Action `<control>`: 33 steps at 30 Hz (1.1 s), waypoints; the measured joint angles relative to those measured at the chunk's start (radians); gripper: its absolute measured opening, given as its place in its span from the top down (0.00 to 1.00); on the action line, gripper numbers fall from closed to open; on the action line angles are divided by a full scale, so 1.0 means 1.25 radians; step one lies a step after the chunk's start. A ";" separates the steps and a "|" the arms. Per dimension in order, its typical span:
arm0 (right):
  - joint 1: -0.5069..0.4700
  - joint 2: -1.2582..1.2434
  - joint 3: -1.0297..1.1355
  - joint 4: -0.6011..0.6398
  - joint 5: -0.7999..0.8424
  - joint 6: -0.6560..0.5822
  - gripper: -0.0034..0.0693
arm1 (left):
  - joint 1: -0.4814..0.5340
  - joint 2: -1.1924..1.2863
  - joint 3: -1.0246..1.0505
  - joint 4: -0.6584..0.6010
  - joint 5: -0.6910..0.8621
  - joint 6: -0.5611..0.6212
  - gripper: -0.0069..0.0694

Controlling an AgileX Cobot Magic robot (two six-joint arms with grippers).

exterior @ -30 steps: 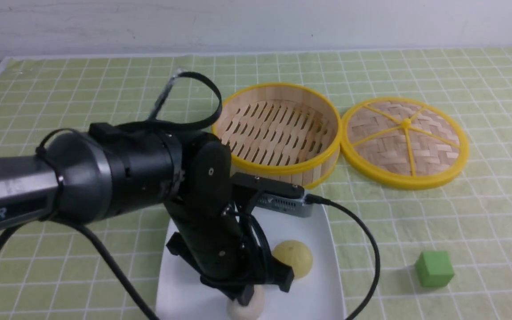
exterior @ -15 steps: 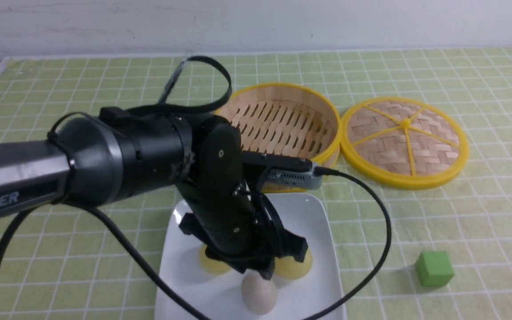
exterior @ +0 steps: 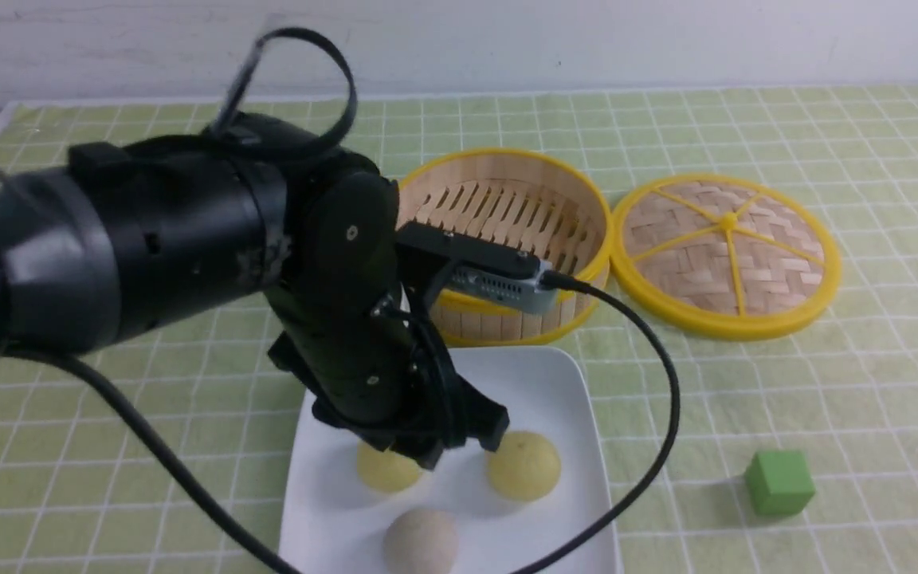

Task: Put the steamed buns into the plate on the green tablecloth.

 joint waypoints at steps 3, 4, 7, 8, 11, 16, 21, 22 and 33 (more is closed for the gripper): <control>0.000 0.000 0.043 -0.025 -0.084 0.000 0.97 | 0.000 -0.038 -0.001 0.032 0.017 -0.001 0.73; 0.000 0.000 0.051 -0.035 -0.099 0.000 0.97 | 0.000 -0.048 -0.001 0.037 0.020 -0.001 0.78; 0.000 0.000 0.059 -0.061 -0.120 0.000 0.97 | 0.000 -0.064 -0.001 0.041 0.023 -0.001 0.90; 0.000 0.000 0.059 -0.068 -0.122 0.000 0.97 | 0.000 -0.066 -0.001 0.041 0.023 -0.001 0.91; 0.000 0.000 0.059 -0.086 -0.128 0.000 0.97 | 0.000 -0.065 -0.001 0.041 0.023 -0.001 0.91; 0.000 0.000 0.059 -0.101 -0.133 0.000 0.97 | 0.000 -0.066 -0.001 0.041 0.023 -0.001 0.91; 0.000 0.000 0.062 -0.101 -0.133 0.000 0.97 | 0.000 -0.066 -0.001 0.045 0.020 -0.001 0.91; 0.000 0.000 0.062 -0.101 -0.133 0.000 0.97 | 0.000 -0.066 -0.001 0.046 0.020 -0.001 0.91; 0.000 0.000 0.064 -0.076 -0.133 0.000 0.96 | 0.000 -0.066 -0.001 0.047 0.020 -0.001 0.89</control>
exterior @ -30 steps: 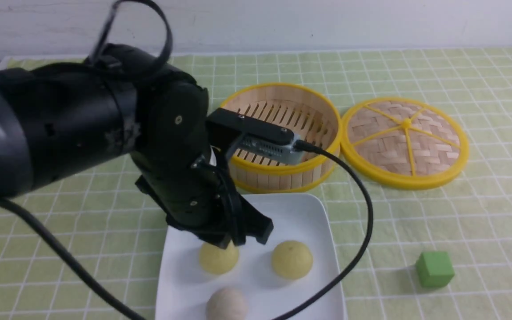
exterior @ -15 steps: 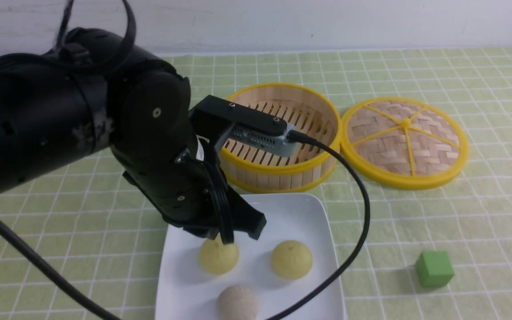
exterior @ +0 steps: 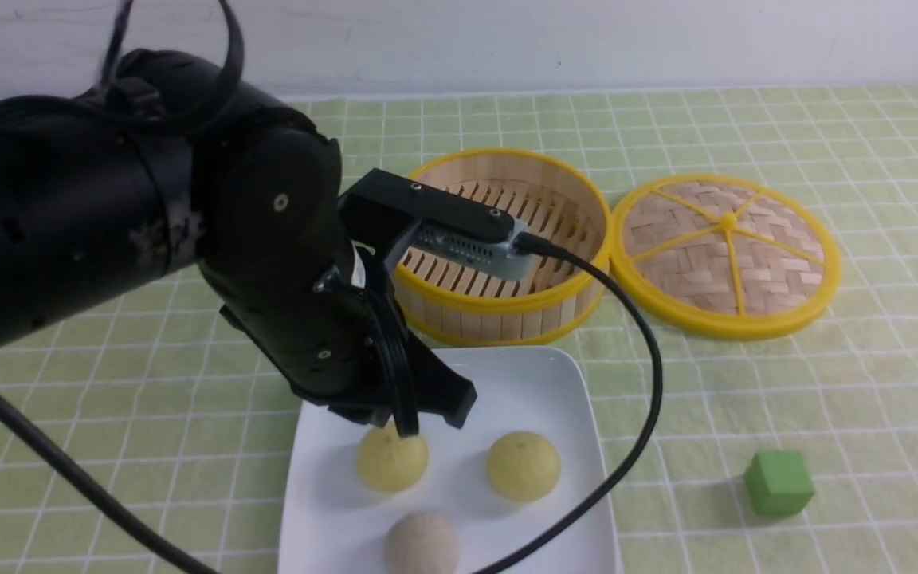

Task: Put the steamed buns into the plate on the green tablecloth.

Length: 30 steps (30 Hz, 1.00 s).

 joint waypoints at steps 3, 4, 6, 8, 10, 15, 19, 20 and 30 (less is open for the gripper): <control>0.000 -0.003 0.002 0.042 0.001 0.000 0.96 | 0.000 0.000 0.000 0.000 0.002 0.000 0.89; -0.002 -0.011 0.006 0.055 0.000 0.000 0.96 | 0.000 0.000 0.000 0.000 0.005 -0.006 0.89; -0.017 -0.023 0.013 0.062 -0.004 0.000 0.96 | 0.000 0.000 0.000 0.001 0.007 -0.018 0.88; -0.057 -0.041 0.032 0.064 -0.006 0.000 0.96 | 0.000 0.000 0.000 0.012 0.007 -0.047 0.88; -0.143 -0.080 0.077 0.065 -0.007 0.000 0.95 | 0.000 -0.001 0.000 0.036 0.009 -0.087 0.88; -0.292 -0.149 0.168 0.062 -0.005 0.000 0.95 | 0.000 -0.016 0.000 0.080 0.013 -0.122 0.88; -0.365 -0.172 0.220 0.062 0.001 0.000 0.95 | 0.000 -0.054 0.000 0.102 0.023 -0.124 0.88; -0.382 -0.174 0.226 0.062 0.015 0.000 0.95 | 0.000 -0.080 0.000 0.108 0.030 -0.124 0.88; -0.394 -0.175 0.226 0.062 0.038 0.000 0.94 | 0.000 -0.295 0.000 0.145 0.117 -0.125 0.87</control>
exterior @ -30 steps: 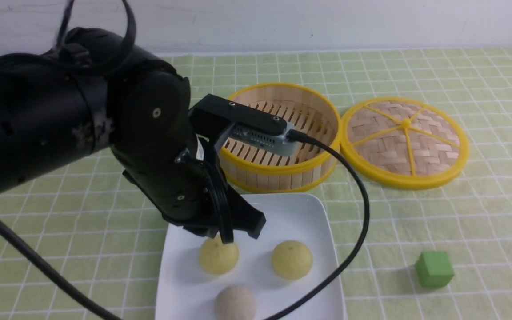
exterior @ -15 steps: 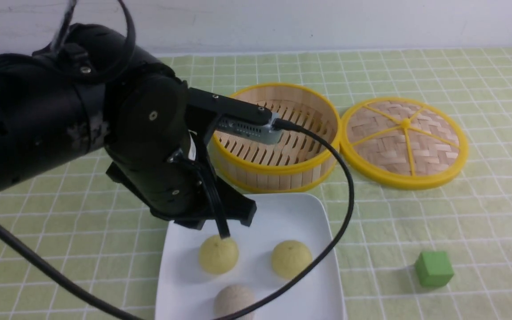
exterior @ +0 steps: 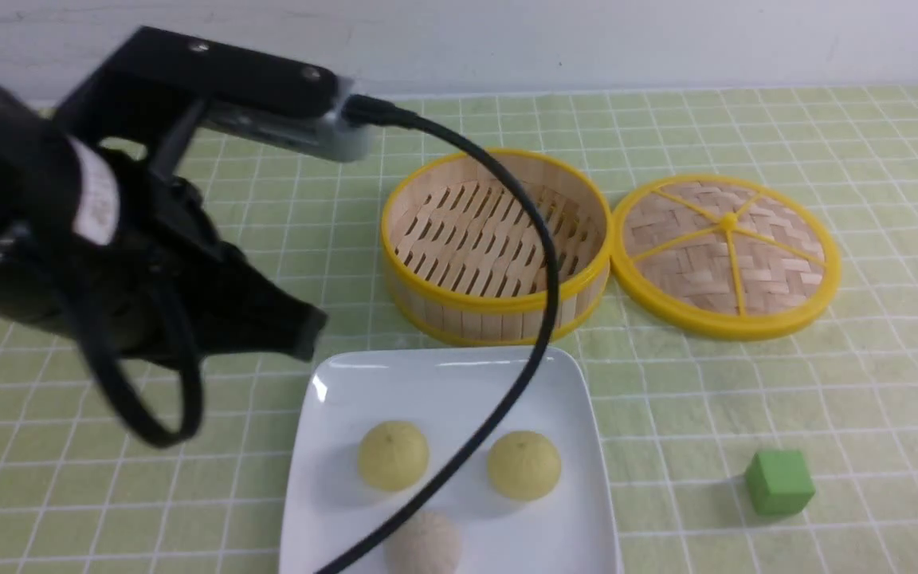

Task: Put the steamed buns into the plate on the green tablecloth.

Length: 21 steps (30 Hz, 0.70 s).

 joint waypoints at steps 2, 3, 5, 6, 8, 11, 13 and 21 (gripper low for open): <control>0.000 0.000 0.000 0.000 0.000 0.000 0.94 | 0.000 -0.032 0.000 0.001 0.016 0.000 0.87; 0.000 0.000 0.000 0.000 0.000 0.000 0.93 | 0.000 -0.063 0.000 0.001 0.031 0.000 0.87; 0.000 0.000 0.000 0.000 0.000 0.000 0.93 | 0.000 -0.102 0.001 0.005 0.046 0.000 0.87; 0.000 0.000 0.000 0.000 0.000 0.000 0.93 | 0.000 -0.124 0.006 0.007 0.048 0.000 0.87; 0.000 0.000 0.000 0.000 0.000 0.000 0.92 | 0.000 -0.174 0.031 0.013 0.047 0.000 0.87; 0.000 0.000 0.000 0.001 0.000 0.000 0.92 | 0.000 -0.246 0.100 0.014 0.037 -0.011 0.87; 0.000 0.000 0.000 0.001 0.003 0.000 0.92 | 0.000 -0.283 0.151 0.014 0.021 -0.024 0.87; 0.000 0.000 0.000 0.001 0.045 -0.070 0.91 | 0.000 -0.396 0.327 0.020 -0.107 -0.105 0.87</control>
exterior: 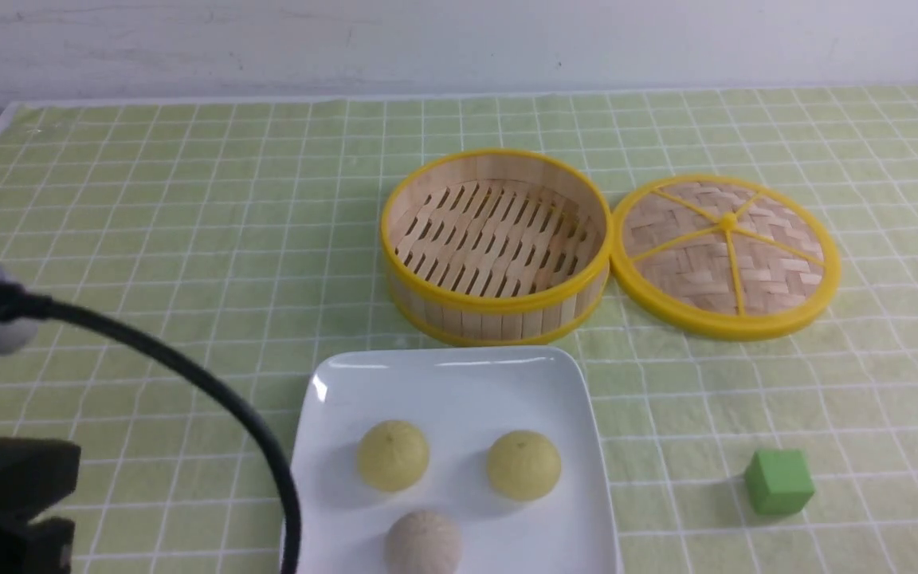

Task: Put the steamed buns into the plate on the green tablecloth.

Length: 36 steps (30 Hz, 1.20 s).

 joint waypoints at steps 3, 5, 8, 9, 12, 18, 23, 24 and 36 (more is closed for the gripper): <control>0.000 0.000 -0.001 0.000 0.006 -0.030 0.90 | 0.000 -0.059 0.094 0.011 -0.039 -0.059 0.87; 0.000 0.000 -0.001 0.000 0.007 -0.031 0.90 | 0.000 -0.102 0.147 0.025 -0.108 -0.084 0.87; 0.000 0.000 -0.001 0.000 0.008 -0.033 0.90 | 0.000 -0.150 0.239 0.069 -0.280 -0.151 0.87; 0.000 0.000 -0.001 0.000 0.008 -0.033 0.90 | 0.000 -0.155 0.260 0.088 -0.338 -0.174 0.87; 0.000 0.000 -0.001 0.000 0.009 -0.033 0.90 | 0.000 -0.160 0.312 0.127 -0.547 -0.252 0.87; 0.000 0.000 -0.001 0.001 0.009 -0.033 0.90 | 0.000 -0.160 0.352 0.184 -0.712 -0.307 0.86; 0.000 0.000 -0.001 0.000 0.009 -0.033 0.89 | 0.000 -0.160 0.355 0.207 -0.684 -0.312 0.85; 0.000 0.000 -0.001 0.000 0.009 -0.033 0.89 | 0.000 -0.160 0.355 0.207 -0.679 -0.312 0.85; 0.000 0.000 -0.002 0.000 0.011 -0.033 0.87 | 0.137 -0.252 0.379 -0.004 -0.475 0.025 0.84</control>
